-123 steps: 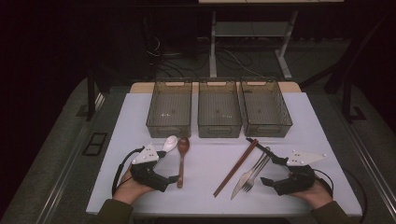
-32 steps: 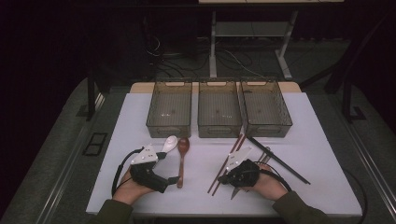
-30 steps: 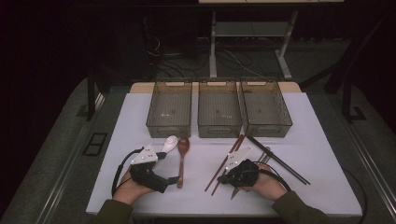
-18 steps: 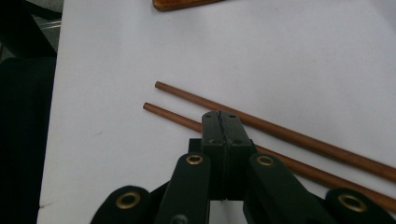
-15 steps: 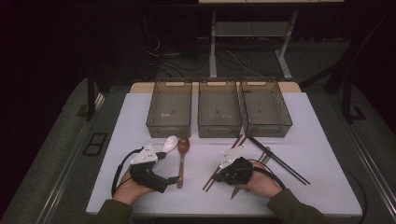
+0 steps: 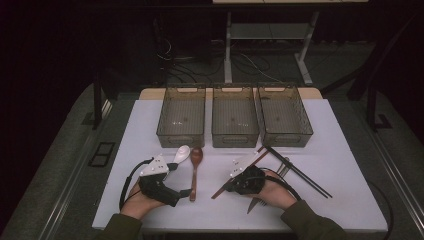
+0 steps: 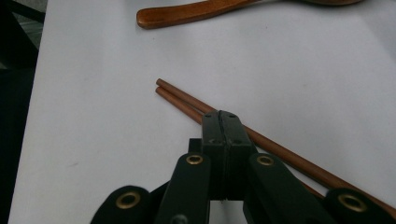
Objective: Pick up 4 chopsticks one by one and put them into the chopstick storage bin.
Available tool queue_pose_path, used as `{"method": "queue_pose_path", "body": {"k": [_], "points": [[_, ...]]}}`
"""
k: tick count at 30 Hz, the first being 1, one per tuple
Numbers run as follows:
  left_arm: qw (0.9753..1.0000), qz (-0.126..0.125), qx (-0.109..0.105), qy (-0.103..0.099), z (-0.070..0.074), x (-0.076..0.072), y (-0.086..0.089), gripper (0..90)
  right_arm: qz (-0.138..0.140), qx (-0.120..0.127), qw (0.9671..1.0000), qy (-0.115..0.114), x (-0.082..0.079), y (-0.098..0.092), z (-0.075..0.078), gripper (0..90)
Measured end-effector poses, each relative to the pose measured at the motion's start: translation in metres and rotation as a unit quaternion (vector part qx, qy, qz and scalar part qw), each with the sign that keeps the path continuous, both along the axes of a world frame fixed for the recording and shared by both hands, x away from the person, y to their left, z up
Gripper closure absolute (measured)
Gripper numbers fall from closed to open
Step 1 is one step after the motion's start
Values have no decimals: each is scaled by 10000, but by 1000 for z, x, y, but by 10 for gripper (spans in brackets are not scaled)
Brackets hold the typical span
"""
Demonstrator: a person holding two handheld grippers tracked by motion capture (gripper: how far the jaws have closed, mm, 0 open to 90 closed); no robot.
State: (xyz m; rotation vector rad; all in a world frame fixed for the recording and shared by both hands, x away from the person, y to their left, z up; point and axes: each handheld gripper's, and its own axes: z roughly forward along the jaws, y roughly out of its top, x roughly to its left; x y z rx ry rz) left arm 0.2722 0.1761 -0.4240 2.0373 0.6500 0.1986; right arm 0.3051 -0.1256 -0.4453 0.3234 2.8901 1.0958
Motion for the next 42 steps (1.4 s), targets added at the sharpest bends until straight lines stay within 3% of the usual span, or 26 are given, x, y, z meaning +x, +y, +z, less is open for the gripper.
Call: {"method": "queue_pose_path", "body": {"k": [21,36,39,42], "points": [[10000,6,-4,8,0,0,0,0,-139,19,9999,-75,15,13,0,897],[10000,23,-1,16,0,0,1,0,-493,71,9987,-105,33,18,-1,897],[10000,16,5,11,0,0,1,0,-596,142,9981,-19,36,19,-2,897],[10000,27,-5,17,0,0,1,0,-587,57,9982,-112,40,20,-1,897]]}}
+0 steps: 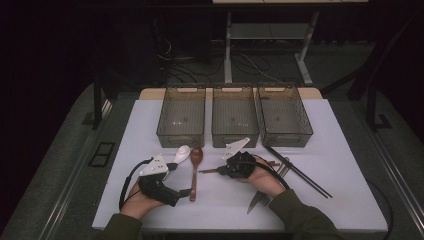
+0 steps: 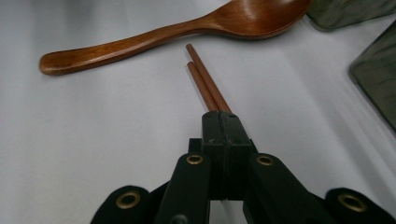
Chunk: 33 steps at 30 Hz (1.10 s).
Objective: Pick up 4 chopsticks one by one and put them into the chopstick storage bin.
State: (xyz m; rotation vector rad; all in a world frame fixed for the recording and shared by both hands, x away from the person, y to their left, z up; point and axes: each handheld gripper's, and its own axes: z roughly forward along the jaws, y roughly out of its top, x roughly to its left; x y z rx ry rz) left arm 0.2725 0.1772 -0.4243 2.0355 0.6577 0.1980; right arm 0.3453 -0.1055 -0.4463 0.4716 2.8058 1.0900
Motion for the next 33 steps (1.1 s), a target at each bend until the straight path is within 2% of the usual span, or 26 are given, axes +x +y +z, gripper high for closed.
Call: {"method": "queue_pose_path", "body": {"k": [4,6,10,12,14,19,25,29,33], "points": [[10000,1,-5,-1,0,0,0,0,-63,-33,10000,8,6,2,0,897],[10000,0,-5,-4,0,0,0,0,-184,-4,9998,83,6,4,1,897],[10000,-4,-4,-14,0,0,1,0,-211,-43,9998,6,11,3,1,897],[10000,-7,-1,-17,0,0,1,0,-234,56,9996,116,11,1,2,897],[10000,-2,-4,-9,0,0,1,0,-204,105,9997,94,10,-5,6,896],[10000,1,14,8,0,0,0,0,-315,215,9992,84,6,-29,19,866],[10000,3,29,20,-1,1,0,0,-516,366,9979,105,10,-67,26,717],[10000,-8,43,46,-2,1,0,0,-608,358,9974,117,14,-87,28,621],[10000,-17,38,48,-2,1,0,0,-686,199,9974,116,22,-104,26,571]]}}
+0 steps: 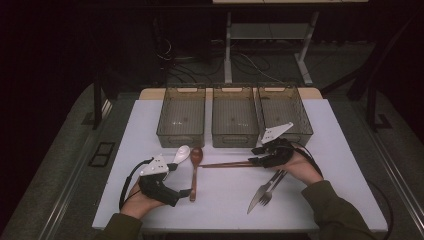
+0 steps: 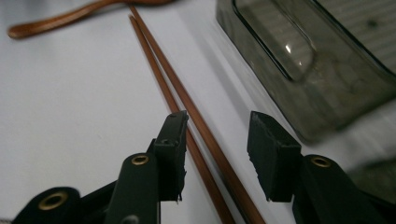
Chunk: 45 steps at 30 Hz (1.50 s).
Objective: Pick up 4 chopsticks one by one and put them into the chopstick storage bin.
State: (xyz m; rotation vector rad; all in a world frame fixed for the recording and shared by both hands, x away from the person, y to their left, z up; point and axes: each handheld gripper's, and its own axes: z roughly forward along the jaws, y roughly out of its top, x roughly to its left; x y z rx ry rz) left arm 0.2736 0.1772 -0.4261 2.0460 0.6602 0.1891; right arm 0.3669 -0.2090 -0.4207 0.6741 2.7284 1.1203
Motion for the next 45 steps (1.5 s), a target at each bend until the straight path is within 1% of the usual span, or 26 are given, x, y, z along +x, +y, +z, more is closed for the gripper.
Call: {"method": "queue_pose_path", "body": {"k": [4,5,6,11,13,15,17,18,19,21,22,23,26,28,34,38,39,40,45], "points": [[10000,-1,-8,5,0,0,0,0,19,-163,9999,30,3,-11,-5,542],[10000,-6,-3,9,0,0,0,0,27,-169,9998,68,3,-11,-6,538],[10000,-5,-5,13,0,0,0,0,62,-181,9998,70,3,-11,-7,536],[10000,-17,-3,16,-1,0,0,0,160,-420,9990,31,4,-7,-14,536],[10000,-13,-6,23,-1,0,0,0,168,-470,9987,66,5,-6,-18,536],[10000,-12,-8,28,-1,0,0,0,193,-499,9985,112,5,-5,-19,562],[10000,-11,-9,32,-1,0,0,0,283,-584,9978,97,4,-4,-20,582],[10000,-15,-6,31,-1,0,0,0,305,-607,9977,39,4,-4,-21,594],[10000,-18,1,31,-1,0,0,0,367,-615,9974,27,5,-4,-20,614],[10000,-22,7,31,-1,0,0,0,322,-624,9975,40,3,-3,-20,629],[10000,-23,6,33,-1,0,0,0,331,-641,9974,6,3,-3,-20,639],[10000,-22,10,33,-1,0,0,0,321,-608,9976,50,2,-2,-20,646],[10000,-20,-6,29,-1,0,0,0,350,-627,9974,33,1,-2,-20,670],[10000,-21,-5,32,-1,0,0,0,411,-713,9966,-66,1,-2,-20,686],[10000,-28,-1,28,-1,0,0,0,401,-745,9964,-67,0,-1,-19,700],[10000,-30,3,17,0,0,0,0,390,-771,9962,-93,-1,0,-19,709],[10000,-29,2,20,0,0,0,0,366,-792,9961,-131,-1,0,-18,721],[10000,-29,6,20,-1,0,0,0,359,-790,9961,-139,-1,-1,-17,736],[10000,-28,1,22,-1,0,0,0,340,-774,9963,-121,-1,-1,-17,738]]}}
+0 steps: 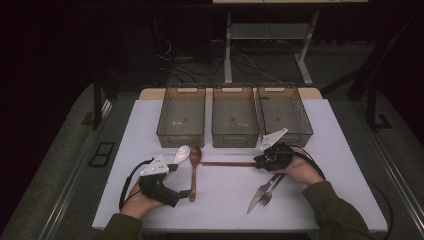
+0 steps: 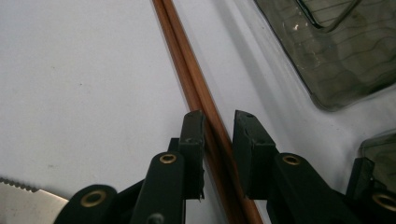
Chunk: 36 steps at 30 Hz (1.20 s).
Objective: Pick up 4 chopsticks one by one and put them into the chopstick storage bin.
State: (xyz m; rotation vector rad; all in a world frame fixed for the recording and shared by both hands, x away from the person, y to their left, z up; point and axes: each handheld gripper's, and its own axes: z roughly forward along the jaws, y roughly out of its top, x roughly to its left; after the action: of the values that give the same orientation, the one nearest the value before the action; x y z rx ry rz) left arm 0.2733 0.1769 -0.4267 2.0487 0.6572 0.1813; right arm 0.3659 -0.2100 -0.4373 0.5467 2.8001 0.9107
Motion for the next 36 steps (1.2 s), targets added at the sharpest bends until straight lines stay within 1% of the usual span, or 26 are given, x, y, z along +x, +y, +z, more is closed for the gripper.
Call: {"method": "queue_pose_path", "body": {"k": [3,4,5,6,8,9,10,11,12,13,15,18,19,21,24,27,30,32,36], "points": [[10000,4,2,5,0,0,0,0,-25,52,10000,49,-1,1,0,732],[10000,3,-2,8,0,0,0,0,14,-7,10000,-16,-1,1,0,729],[10000,2,1,16,0,0,0,0,20,-18,10000,-26,0,1,-1,726],[10000,2,5,21,0,0,-1,0,-36,30,10000,52,-1,2,-1,725],[10000,-10,12,24,0,0,-1,0,23,56,10000,9,1,1,0,707],[10000,-11,15,24,0,0,-1,0,-43,240,9996,105,1,2,2,698],[10000,-8,10,31,-1,0,-1,0,-17,362,9993,106,3,1,4,699],[10000,-12,21,33,-1,1,-1,0,-44,507,9986,157,3,3,6,699],[10000,-8,22,33,-1,1,-1,0,16,563,9983,123,4,4,7,701],[10000,-10,17,36,-1,1,-1,0,44,554,9984,144,4,7,8,701],[10000,-4,12,25,-1,1,-1,0,152,470,9987,98,5,15,8,707],[10000,5,9,24,0,0,0,0,291,478,9983,137,5,26,8,746],[10000,1,7,18,0,0,0,0,370,418,9984,129,5,29,7,758],[10000,-6,6,16,0,0,0,0,435,318,9984,155,5,33,5,775],[10000,-10,1,16,0,0,0,0,439,181,9988,150,4,32,2,788],[10000,-8,4,21,0,1,0,0,429,102,9989,157,3,29,2,792],[10000,-6,5,23,0,0,-1,0,467,95,9987,167,2,28,1,802],[10000,-5,9,21,0,0,-1,0,494,34,9986,161,1,30,-1,800],[10000,-10,7,24,0,0,-1,0,489,86,9986,185,1,31,-1,817]]}}
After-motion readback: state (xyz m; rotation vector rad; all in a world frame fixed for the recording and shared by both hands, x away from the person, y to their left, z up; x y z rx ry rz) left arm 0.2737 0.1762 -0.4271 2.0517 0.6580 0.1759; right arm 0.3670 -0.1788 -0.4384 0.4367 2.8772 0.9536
